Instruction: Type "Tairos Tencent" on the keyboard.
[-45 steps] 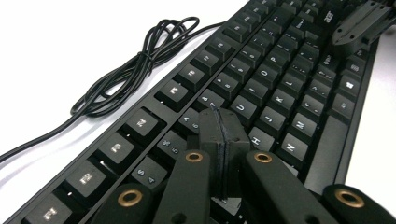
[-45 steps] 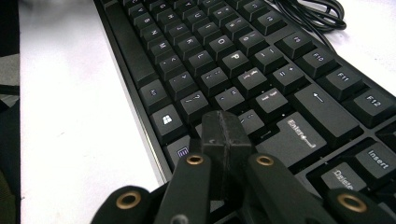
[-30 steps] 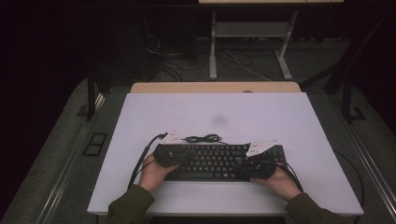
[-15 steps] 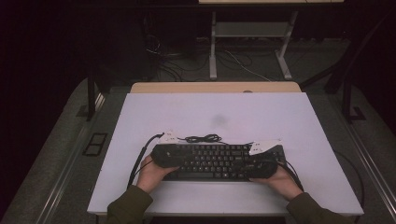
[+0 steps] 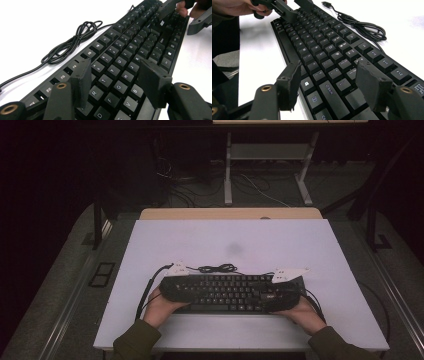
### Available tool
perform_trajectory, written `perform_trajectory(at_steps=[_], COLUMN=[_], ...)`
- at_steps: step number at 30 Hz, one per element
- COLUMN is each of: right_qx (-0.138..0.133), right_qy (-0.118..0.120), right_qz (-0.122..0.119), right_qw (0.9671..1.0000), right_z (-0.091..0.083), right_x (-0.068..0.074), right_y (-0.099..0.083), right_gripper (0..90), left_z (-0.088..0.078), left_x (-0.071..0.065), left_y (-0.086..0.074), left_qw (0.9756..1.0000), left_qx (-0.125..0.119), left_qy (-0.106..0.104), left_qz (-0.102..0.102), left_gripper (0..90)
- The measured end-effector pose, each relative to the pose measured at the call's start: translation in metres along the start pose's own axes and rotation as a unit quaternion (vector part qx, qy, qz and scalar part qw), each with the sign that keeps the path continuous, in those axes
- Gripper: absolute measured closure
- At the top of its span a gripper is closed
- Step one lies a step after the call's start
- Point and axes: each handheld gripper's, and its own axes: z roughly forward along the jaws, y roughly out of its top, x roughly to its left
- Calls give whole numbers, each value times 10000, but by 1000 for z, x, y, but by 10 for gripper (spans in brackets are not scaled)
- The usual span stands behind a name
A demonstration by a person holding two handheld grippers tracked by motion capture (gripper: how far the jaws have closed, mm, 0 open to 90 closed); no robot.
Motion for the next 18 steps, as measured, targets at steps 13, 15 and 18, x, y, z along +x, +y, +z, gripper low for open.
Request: perform_trajectory(at_steps=[13, 15, 18], right_qx=[-88, -89, -97], right_qy=[5, 5, 4], right_qz=[36, 32, 57], right_qw=[10000, 10000, 9999], right_z=[-1, -1, -2], right_x=[0, 0, 0], right_y=[1, 1, 1], right_gripper=[335, 335, 335], left_z=[-18, -22, -26], left_x=[3, 3, 4], left_y=[-7, -9, -11], left_qw=[9998, 9997, 9996], left_qx=[-96, -140, -144], left_qy=[141, 149, 190], left_qz=[-87, -98, -115], left_gripper=[422, 422, 422])
